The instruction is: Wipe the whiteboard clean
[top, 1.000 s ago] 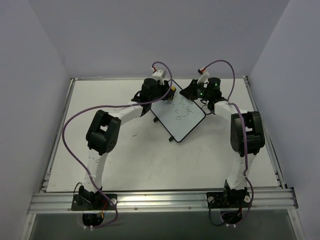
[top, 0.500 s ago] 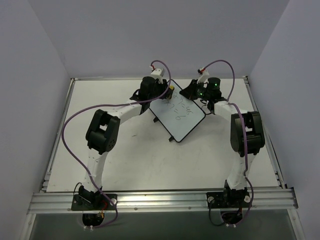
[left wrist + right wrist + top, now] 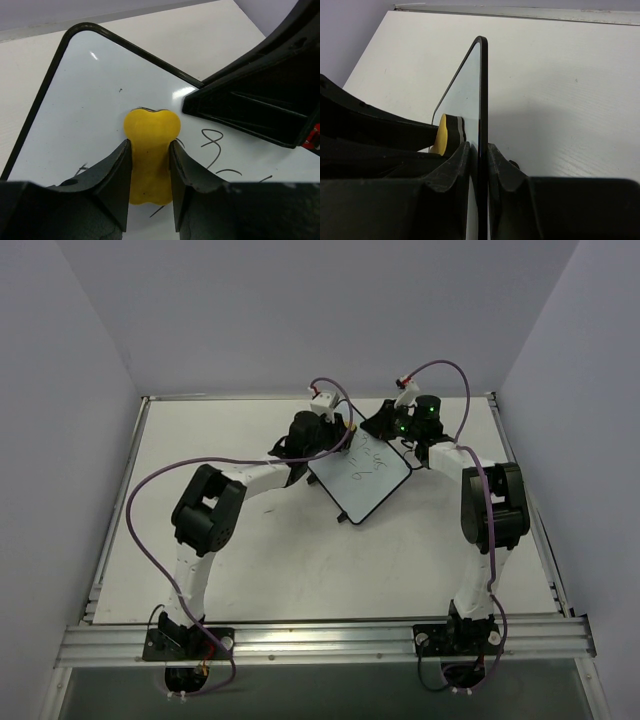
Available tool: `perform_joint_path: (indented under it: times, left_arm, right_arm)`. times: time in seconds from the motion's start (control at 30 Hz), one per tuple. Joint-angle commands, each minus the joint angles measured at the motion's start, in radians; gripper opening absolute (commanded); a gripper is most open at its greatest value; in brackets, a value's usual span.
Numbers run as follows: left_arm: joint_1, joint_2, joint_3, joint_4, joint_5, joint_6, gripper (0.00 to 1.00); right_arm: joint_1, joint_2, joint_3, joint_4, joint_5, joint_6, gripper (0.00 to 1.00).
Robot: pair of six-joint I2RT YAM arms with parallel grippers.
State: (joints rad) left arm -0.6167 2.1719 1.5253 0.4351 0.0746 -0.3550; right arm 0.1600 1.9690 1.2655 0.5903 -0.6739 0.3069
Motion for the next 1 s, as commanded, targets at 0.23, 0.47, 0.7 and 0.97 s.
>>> perform_joint_path:
  times: [0.23,0.47,0.7,0.97]
  left_arm:
    - [-0.11,-0.05,-0.117,-0.026,0.056,0.014,0.02]
    - [-0.078,-0.098,-0.192,0.011,0.028,-0.009,0.02]
    - [-0.054,-0.161,-0.249,0.042,0.013,0.002,0.02]
    - [0.021,-0.181,-0.244,0.044,0.03,-0.013,0.02]
  right_arm:
    - [0.118,0.025,-0.041,-0.155,-0.098,-0.066,0.0]
    - [0.119,0.025,-0.035,-0.173,-0.079,-0.072,0.04]
    - [0.118,0.021,-0.025,-0.169,-0.064,-0.061,0.37]
    - [0.104,0.013,-0.012,-0.162,-0.058,-0.04,0.56]
